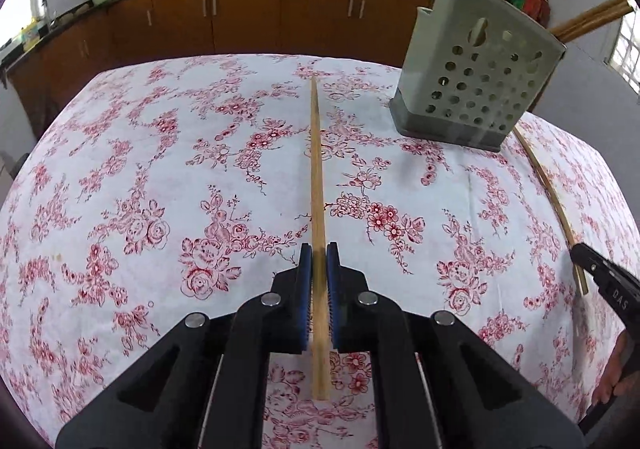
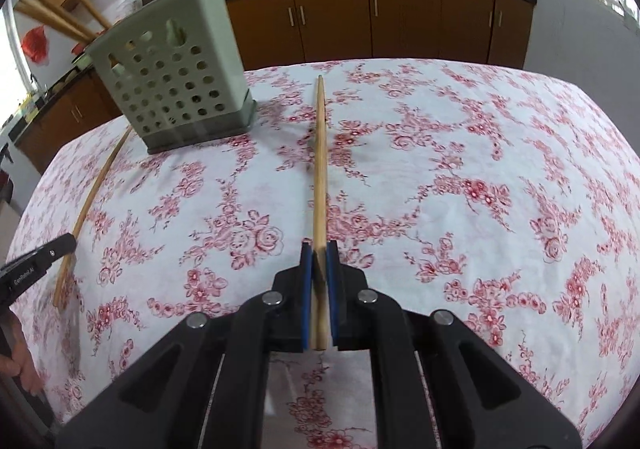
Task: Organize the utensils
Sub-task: 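Close the right tool on the last loose chopstick while the left tool grasps another, then lift the right tool's chopstick upright while the left tool raises its chopstick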
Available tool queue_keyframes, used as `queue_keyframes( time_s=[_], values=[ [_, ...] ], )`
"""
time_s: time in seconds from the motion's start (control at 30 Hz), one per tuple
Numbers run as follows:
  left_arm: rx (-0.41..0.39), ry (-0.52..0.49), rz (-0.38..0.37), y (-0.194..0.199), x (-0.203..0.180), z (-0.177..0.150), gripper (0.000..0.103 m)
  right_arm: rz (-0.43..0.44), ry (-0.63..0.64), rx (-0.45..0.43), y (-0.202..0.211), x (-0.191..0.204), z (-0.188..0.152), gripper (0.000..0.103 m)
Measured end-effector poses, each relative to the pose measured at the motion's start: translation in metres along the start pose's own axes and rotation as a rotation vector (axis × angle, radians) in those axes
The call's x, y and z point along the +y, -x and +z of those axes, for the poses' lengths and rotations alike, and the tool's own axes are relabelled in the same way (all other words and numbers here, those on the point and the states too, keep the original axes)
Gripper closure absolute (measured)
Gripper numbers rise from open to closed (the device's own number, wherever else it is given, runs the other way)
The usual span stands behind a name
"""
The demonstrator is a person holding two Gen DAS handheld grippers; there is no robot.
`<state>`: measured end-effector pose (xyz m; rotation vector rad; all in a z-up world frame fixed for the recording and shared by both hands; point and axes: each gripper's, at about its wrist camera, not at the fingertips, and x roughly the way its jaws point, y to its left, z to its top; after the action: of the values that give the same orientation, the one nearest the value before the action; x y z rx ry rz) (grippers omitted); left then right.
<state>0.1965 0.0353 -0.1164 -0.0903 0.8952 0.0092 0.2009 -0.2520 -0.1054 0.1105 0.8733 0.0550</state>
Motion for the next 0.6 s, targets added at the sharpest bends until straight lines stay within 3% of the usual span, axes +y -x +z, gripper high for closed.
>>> queue_keyframes(
  time_s=[0.6],
  values=[
    [-0.024, -0.035, 0.008, 0.0010, -0.0047, -0.0024, 0.093, -0.004, 0.004, 0.001, -0.0001, -0.0010, -0.0004, 0.094]
  ],
)
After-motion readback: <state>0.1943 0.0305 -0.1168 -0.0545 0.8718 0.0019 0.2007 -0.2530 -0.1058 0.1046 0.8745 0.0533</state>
